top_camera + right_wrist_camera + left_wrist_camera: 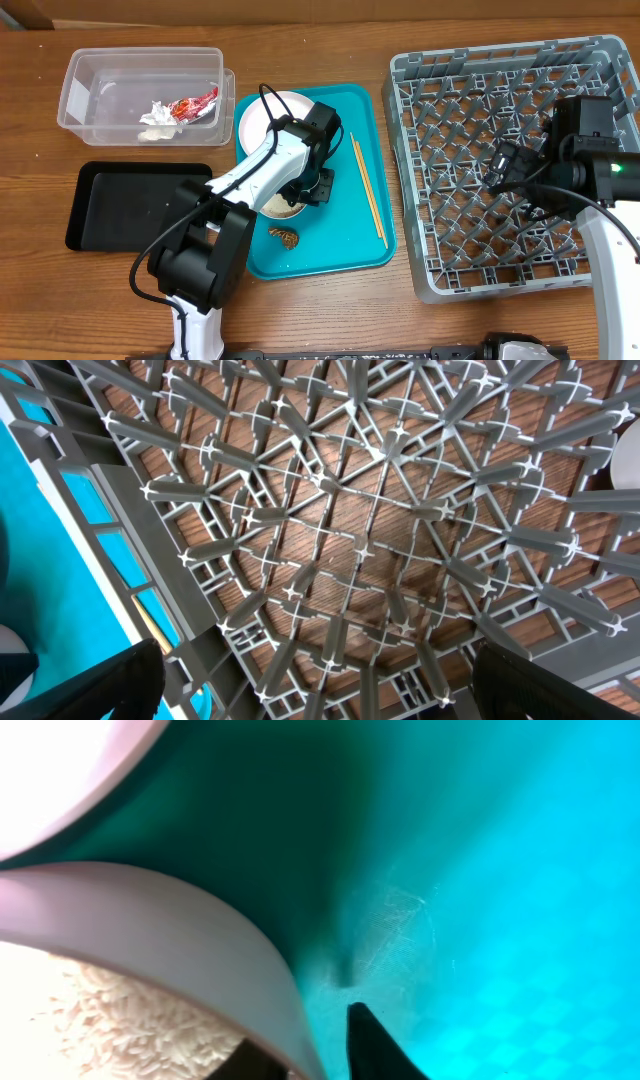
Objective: Sort waste into correct bins and load items into the dishwasher
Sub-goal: 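Reach the left gripper to the pink rice bowl and grasp its rim, then lift the rice bowl with the left gripper and carry it over the black tray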
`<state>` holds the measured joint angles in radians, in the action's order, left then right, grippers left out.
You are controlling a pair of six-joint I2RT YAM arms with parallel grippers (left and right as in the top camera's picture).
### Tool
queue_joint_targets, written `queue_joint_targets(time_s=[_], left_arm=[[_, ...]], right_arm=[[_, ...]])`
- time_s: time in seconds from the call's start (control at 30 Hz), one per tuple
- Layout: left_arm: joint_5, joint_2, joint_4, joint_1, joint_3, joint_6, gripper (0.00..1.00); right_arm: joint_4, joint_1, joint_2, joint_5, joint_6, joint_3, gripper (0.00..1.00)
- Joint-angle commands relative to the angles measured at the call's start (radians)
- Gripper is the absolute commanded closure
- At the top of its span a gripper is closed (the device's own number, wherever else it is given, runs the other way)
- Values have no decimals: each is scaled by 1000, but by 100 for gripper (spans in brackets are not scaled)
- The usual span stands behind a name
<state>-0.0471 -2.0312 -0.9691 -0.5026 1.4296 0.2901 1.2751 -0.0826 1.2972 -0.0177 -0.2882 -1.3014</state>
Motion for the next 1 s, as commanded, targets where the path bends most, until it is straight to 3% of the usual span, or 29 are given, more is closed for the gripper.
queue_joint_targets(time_s=[0.0,0.47,0.63,0.97], left_arm=[[6,-1,-3,0,13,6,94],[84,107,-186,10,160,63,96],[84,175,-235,56,160,118,96],[80,318,-320,232,147,89,96]], right_arm=[[-5,2,-5,-6,-8,-11,0],[-6,2,-5,-8,3,-11,0],[-5,2,-5,-8,8,-11,0],[-3,2,-5,-26,7,-11,0]])
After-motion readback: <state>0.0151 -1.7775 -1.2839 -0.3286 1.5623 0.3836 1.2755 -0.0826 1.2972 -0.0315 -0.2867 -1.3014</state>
